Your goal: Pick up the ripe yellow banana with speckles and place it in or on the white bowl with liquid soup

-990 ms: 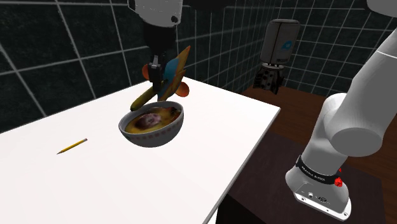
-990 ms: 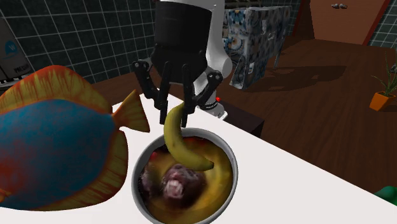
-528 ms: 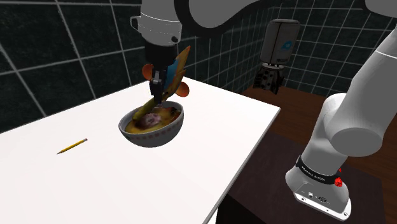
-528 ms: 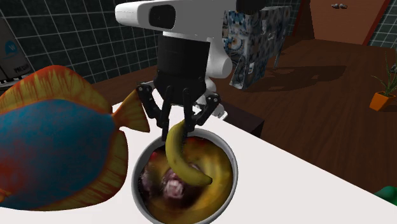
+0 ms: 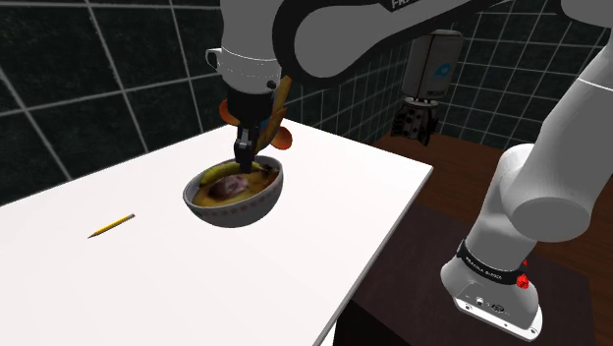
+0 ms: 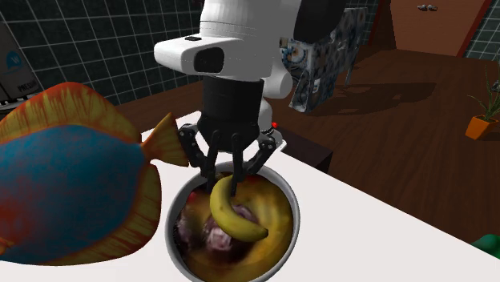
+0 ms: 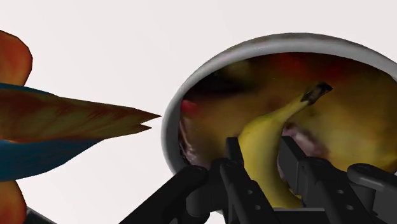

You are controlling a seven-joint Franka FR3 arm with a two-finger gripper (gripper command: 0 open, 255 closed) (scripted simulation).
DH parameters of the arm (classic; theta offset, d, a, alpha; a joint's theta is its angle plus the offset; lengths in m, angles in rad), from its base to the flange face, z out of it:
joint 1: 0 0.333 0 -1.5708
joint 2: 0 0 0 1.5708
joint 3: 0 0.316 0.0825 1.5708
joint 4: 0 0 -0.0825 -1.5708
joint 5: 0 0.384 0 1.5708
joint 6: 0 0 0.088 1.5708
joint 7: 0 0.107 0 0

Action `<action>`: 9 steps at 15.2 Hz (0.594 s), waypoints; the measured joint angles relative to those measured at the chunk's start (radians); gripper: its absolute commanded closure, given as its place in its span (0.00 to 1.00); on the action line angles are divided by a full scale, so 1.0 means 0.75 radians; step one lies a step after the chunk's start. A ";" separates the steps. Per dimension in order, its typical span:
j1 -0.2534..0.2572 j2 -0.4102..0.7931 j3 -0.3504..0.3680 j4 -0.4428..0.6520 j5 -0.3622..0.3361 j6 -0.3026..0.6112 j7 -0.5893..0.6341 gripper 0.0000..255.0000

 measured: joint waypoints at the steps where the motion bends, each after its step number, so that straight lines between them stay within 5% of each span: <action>1: 0.000 0.000 0.000 -0.002 0.000 0.002 0.000 1.00; 4: 0.000 0.000 0.000 -0.002 0.000 0.002 0.000 1.00; 5: 0.000 0.000 0.000 -0.002 0.000 0.003 0.000 0.00; 9: 0.000 0.001 0.000 -0.003 0.000 0.003 0.000 0.00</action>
